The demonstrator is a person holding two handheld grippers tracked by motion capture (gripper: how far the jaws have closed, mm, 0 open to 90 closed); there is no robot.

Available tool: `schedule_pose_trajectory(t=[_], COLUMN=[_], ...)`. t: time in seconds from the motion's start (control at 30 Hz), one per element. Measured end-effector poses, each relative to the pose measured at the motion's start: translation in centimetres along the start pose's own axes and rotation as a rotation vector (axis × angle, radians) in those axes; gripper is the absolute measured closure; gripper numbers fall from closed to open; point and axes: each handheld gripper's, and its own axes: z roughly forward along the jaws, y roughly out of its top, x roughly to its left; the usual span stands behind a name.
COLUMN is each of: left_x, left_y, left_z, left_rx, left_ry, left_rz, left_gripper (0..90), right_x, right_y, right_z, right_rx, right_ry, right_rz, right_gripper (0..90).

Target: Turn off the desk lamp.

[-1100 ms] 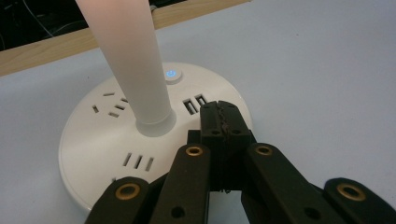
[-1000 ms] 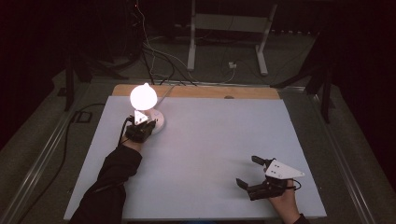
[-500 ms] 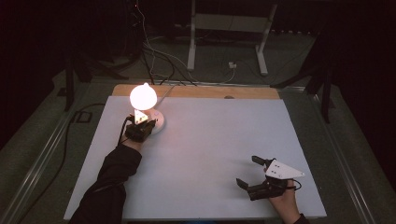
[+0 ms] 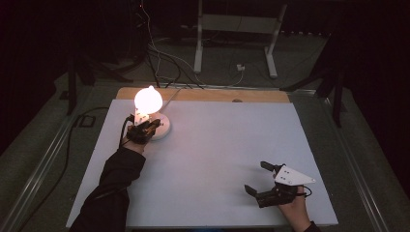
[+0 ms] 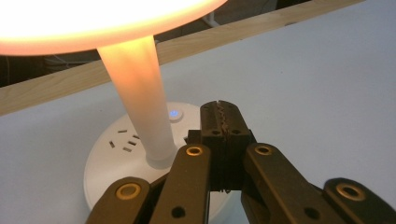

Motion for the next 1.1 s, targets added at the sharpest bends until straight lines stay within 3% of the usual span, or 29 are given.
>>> schedule_pose_trajectory(t=[1.1], left_x=[-0.1], left_y=[-2.0], left_z=[1.9], left_rx=[0.075], left_ry=[0.003], left_rz=[0.014], left_gripper=[90.0], right_x=[0.0], right_y=[0.0], right_z=[0.0], right_rx=[-0.001], right_ry=[0.002], right_rz=[0.002], right_gripper=[0.0])
